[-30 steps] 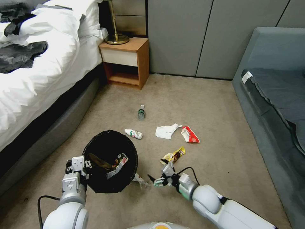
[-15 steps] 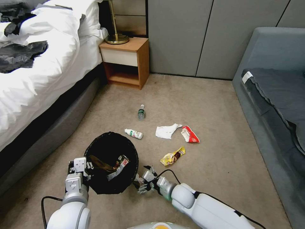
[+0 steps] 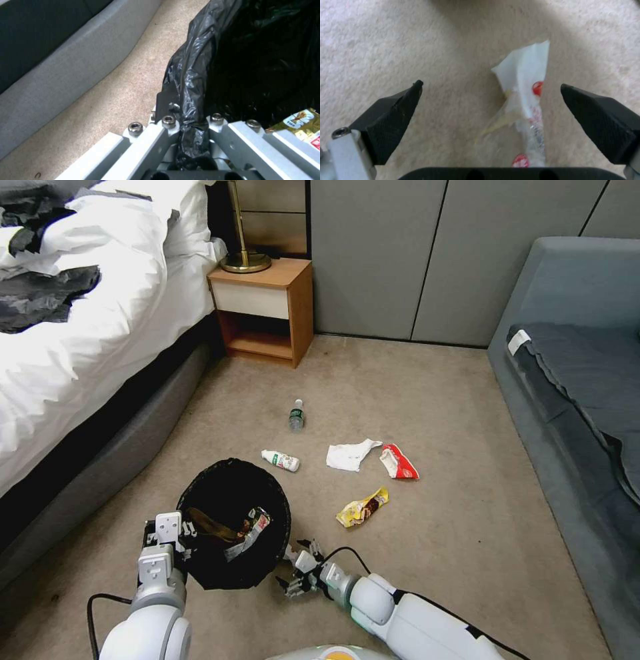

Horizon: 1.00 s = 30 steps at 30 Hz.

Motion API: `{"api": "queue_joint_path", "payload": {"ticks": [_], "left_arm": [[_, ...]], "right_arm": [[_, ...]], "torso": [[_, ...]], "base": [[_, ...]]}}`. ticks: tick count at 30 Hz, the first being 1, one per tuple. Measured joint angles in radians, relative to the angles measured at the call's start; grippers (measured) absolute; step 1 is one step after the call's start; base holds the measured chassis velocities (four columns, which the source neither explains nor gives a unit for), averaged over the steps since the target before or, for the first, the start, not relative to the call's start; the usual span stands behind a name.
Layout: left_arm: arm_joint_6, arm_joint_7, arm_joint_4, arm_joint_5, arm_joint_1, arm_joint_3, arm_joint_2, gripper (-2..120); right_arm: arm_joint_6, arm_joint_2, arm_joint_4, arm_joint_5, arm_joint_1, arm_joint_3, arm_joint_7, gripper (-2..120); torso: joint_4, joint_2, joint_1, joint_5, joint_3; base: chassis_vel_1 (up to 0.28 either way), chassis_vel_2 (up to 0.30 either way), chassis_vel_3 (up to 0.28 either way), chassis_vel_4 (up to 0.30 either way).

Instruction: Pick up the trash bin, then pick up the garbage from the floor and place it into the trash bin.

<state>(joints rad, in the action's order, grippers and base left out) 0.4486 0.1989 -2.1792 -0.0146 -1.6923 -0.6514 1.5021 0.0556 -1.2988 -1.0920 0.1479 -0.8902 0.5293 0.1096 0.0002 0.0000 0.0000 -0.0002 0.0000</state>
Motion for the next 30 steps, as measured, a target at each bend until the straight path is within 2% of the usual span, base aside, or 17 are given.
{"api": "queue_joint_path", "payload": {"ticks": [1, 4, 6, 8, 9, 13, 14, 16, 21, 24, 26, 28, 30], "left_arm": [[0.000, 0.000, 0.000, 0.000, 0.000, -0.001, 0.000, 0], [-0.001, 0.001, -0.001, 0.000, 0.000, -0.001, 0.000, 0], [-0.001, 0.001, -0.001, 0.000, 0.000, -0.001, 0.000, 0], [-0.001, 0.001, -0.002, 0.000, 0.000, 0.000, 0.001, 0], [-0.001, 0.001, -0.002, 0.000, 0.000, 0.000, 0.001, 0], [-0.001, 0.001, -0.002, 0.000, 0.001, 0.000, 0.001, 0], [-0.001, 0.001, -0.002, 0.000, 0.001, 0.000, 0.001, 0], [-0.001, 0.001, -0.002, 0.000, 0.001, 0.001, 0.000, 0], [-0.001, 0.001, -0.002, 0.000, 0.003, 0.001, 0.000, 0], [-0.001, 0.001, -0.002, 0.000, 0.003, 0.002, -0.001, 0], [-0.001, 0.001, -0.002, 0.000, 0.004, 0.001, -0.001, 0], [-0.001, 0.001, -0.002, -0.001, 0.005, 0.001, -0.002, 0], [-0.001, 0.001, -0.002, -0.001, 0.006, 0.001, -0.002, 0]], "right_arm": [[0.002, -0.001, 0.001, -0.003, -0.003, -0.003, 0.000, 99], [0.013, -0.004, 0.011, -0.011, -0.012, -0.015, 0.000, 84], [0.020, -0.005, 0.016, -0.016, -0.015, -0.019, 0.001, 81], [0.027, -0.005, 0.021, -0.021, -0.020, -0.024, 0.003, 71], [0.027, -0.005, 0.021, -0.021, -0.020, -0.024, 0.003, 71], [0.031, -0.003, 0.019, -0.024, -0.027, -0.034, 0.003, 52], [0.031, -0.003, 0.019, -0.024, -0.027, -0.034, 0.003, 52], [0.031, 0.002, 0.014, -0.024, -0.029, -0.036, 0.003, 41], [0.032, 0.005, 0.011, -0.024, -0.032, -0.040, 0.002, 30], [0.035, 0.009, 0.010, -0.024, -0.036, -0.044, 0.001, 12], [0.036, 0.010, 0.010, -0.024, -0.037, -0.045, 0.001, 9], [0.038, 0.012, 0.009, -0.024, -0.039, -0.047, 0.000, 0], [0.040, 0.014, 0.009, -0.024, -0.040, -0.050, 0.000, 0]], "torso": [[0.0000, 0.000, 0.000, -0.0002, 0.000], [0.0002, 0.000, 0.000, -0.0008, 0.000], [0.0003, 0.000, 0.000, -0.0009, 0.000], [0.0005, 0.000, 0.000, -0.0007, 0.000], [0.0005, 0.000, 0.000, -0.0007, 0.000], [0.0004, 0.000, 0.000, -0.0001, 0.000], [0.0004, 0.000, 0.000, -0.0001, 0.000], [0.0003, 0.000, 0.000, 0.0000, 0.000], [0.0002, 0.000, 0.000, 0.0002, 0.000], [0.0000, 0.000, 0.000, 0.0001, 0.000], [0.0000, 0.000, 0.000, 0.0001, 0.000], [0.0000, 0.000, 0.000, 0.0001, 0.000], [-0.0001, 0.000, 0.000, 0.0001, 0.000]], "base": [[0.000, 0.000, 0.000, 0.000], [0.000, 0.000, 0.000, 0.000], [0.000, 0.000, 0.000, 0.000], [0.000, 0.000, 0.000, 0.000], [0.000, 0.000, 0.000, 0.000], [0.000, 0.000, 0.000, 0.000], [0.000, 0.000, 0.000, 0.000], [0.000, 0.000, 0.000, 0.000], [0.000, 0.000, 0.000, 0.000], [0.000, 0.000, 0.000, 0.000], [0.000, 0.000, 0.000, 0.000], [0.000, 0.000, 0.000, 0.000], [0.000, 0.000, 0.000, 0.000]]}}
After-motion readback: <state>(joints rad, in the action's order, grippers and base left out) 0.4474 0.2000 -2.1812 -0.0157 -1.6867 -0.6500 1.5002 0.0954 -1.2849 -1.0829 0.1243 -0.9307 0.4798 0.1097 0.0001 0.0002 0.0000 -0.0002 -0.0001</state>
